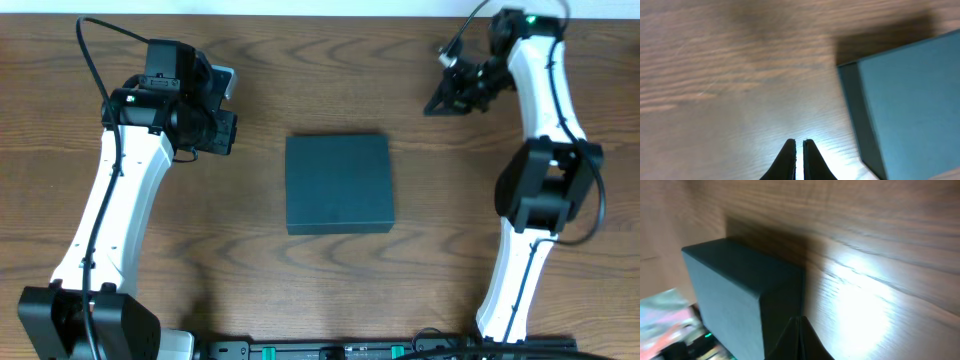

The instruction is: Pack container

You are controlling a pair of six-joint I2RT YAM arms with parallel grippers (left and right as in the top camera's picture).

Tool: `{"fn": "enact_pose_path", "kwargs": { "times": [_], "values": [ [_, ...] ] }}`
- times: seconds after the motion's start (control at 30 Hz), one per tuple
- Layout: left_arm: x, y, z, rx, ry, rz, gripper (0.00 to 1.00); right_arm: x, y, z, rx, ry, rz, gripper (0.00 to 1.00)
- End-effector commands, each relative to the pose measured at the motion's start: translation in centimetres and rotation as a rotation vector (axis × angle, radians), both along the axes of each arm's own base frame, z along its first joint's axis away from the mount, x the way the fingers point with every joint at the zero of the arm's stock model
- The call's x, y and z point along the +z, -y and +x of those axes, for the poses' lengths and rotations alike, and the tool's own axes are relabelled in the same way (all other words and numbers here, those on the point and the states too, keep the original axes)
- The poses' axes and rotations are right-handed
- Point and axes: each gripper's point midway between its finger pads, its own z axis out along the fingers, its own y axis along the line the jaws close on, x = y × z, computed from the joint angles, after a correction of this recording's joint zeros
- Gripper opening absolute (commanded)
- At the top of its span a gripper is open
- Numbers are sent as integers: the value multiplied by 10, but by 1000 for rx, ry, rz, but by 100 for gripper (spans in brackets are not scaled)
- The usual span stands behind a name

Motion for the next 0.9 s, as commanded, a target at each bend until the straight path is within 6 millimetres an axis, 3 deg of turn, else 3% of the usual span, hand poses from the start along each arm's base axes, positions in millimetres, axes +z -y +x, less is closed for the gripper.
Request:
{"fn": "enact_pose_path", "kwargs": {
  "times": [0.0, 0.13, 0.2, 0.37, 0.5, 0.67, 0.87],
  "values": [
    [2, -13, -2, 11, 6, 70, 6, 87, 9, -4, -39, 210, -166, 2],
    [1, -13, -6, 11, -10, 72, 6, 139, 0, -27, -61, 309, -236, 2],
    [0, -14, -9, 10, -23, 73, 6, 159, -16, -47, -39, 333, -256, 2],
    [-3, -14, -16, 9, -56, 77, 6, 174, -50, -80, 33, 350, -342, 3],
    [-5, -23, -19, 26, -69, 125, 6, 165, -80, -96, 113, 338, -399, 3],
    [-6, -31, -18, 42, -65, 167, 6, 137, -113, -107, 210, 309, -420, 3],
    [-6, -31, -18, 42, -65, 167, 6, 68, -134, -114, 290, 231, -442, 3]
  ]
}}
